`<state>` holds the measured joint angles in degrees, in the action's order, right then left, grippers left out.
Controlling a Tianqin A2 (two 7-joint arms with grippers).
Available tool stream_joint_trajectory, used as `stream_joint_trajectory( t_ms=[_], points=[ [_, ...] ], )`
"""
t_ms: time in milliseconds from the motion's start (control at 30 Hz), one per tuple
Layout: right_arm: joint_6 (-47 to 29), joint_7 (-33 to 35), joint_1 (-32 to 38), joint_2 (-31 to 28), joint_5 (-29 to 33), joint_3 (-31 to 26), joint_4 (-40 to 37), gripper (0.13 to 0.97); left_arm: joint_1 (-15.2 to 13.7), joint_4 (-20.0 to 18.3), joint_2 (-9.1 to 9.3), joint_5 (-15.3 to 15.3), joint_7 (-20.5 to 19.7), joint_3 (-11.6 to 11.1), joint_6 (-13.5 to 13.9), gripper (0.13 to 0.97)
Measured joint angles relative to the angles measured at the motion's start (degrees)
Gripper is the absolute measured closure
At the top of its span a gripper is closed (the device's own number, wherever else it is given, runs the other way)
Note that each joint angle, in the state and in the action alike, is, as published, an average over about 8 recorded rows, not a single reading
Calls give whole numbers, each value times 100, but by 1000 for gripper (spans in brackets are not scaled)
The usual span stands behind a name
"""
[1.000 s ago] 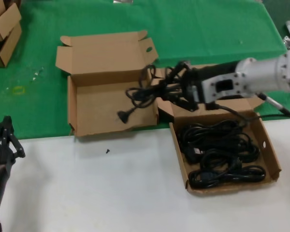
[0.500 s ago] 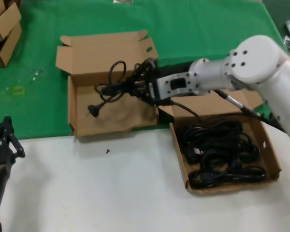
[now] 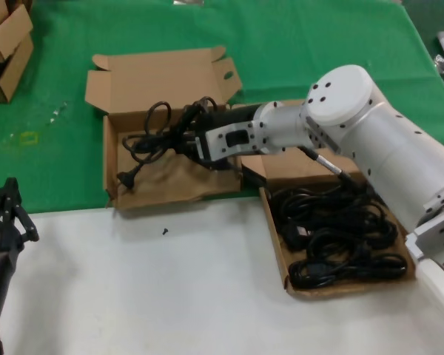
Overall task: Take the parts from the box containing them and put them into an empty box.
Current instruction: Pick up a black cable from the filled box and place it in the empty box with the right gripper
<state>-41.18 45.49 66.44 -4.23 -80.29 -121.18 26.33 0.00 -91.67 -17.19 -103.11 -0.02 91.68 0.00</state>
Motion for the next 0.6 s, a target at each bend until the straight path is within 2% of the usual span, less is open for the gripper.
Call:
stream_joint_trajectory(
  t_ms=[333, 600],
  points=[
    [283, 1140, 356, 333, -311, 311, -1217, 877, 0, 0, 0, 0, 0, 0, 0, 954],
    [414, 1651, 533, 407, -536, 422, -1734, 840, 0, 0, 0, 0, 0, 0, 0, 954]
  ],
)
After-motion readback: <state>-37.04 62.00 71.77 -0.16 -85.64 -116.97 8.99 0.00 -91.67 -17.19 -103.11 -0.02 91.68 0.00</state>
